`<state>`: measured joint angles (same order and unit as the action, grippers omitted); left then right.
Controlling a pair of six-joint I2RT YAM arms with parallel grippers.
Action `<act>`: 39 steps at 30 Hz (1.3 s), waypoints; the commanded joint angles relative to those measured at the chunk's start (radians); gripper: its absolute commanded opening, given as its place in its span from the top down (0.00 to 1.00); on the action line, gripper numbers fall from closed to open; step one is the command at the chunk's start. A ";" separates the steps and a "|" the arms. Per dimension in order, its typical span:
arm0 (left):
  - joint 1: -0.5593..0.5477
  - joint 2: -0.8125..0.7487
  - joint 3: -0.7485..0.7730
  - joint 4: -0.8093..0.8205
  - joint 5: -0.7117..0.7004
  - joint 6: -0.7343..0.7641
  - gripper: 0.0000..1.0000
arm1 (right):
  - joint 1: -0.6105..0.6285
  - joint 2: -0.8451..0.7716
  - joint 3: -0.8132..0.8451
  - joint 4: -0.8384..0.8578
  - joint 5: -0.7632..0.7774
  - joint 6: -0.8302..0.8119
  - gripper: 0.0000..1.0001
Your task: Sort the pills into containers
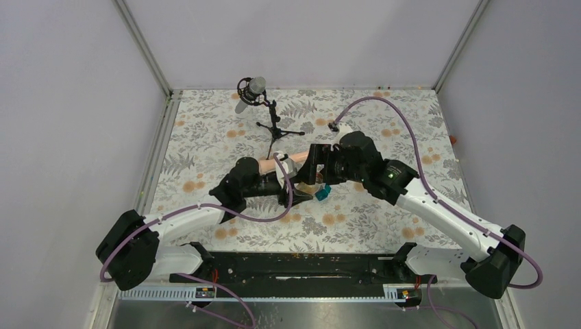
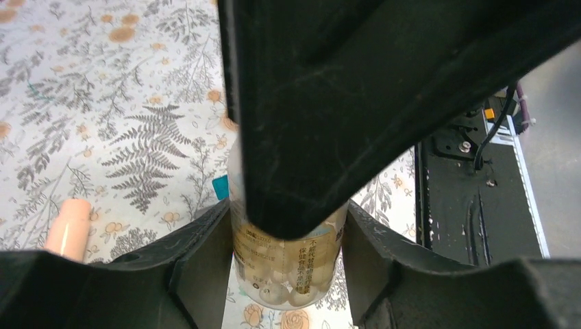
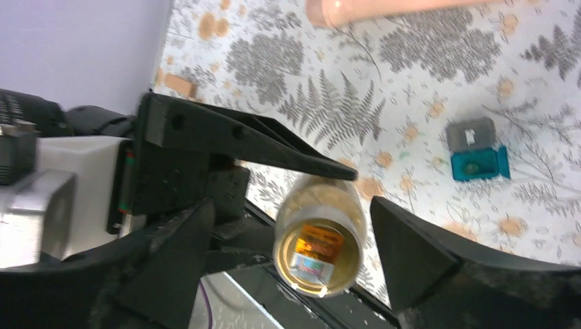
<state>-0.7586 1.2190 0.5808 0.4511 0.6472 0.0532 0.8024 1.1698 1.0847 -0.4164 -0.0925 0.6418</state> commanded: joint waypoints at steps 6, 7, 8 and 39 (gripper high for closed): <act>-0.008 -0.053 0.036 0.008 0.051 0.038 1.00 | -0.023 -0.092 0.090 0.041 -0.240 -0.343 0.06; -0.008 -0.058 0.043 -0.013 0.075 0.047 1.00 | -0.023 -0.084 0.116 -0.004 -0.296 -0.399 0.07; -0.008 -0.064 0.047 -0.024 0.093 0.052 1.00 | -0.023 -0.077 0.139 -0.056 -0.338 -0.460 0.07; -0.008 -0.092 0.017 0.086 -0.072 0.035 1.00 | -0.001 0.145 0.196 -0.170 0.030 -0.216 0.97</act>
<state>-0.7658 1.1637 0.5877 0.3614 0.7433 0.1036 0.7837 1.2545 1.2964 -0.6884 -0.3466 0.1036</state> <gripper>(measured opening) 0.526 0.480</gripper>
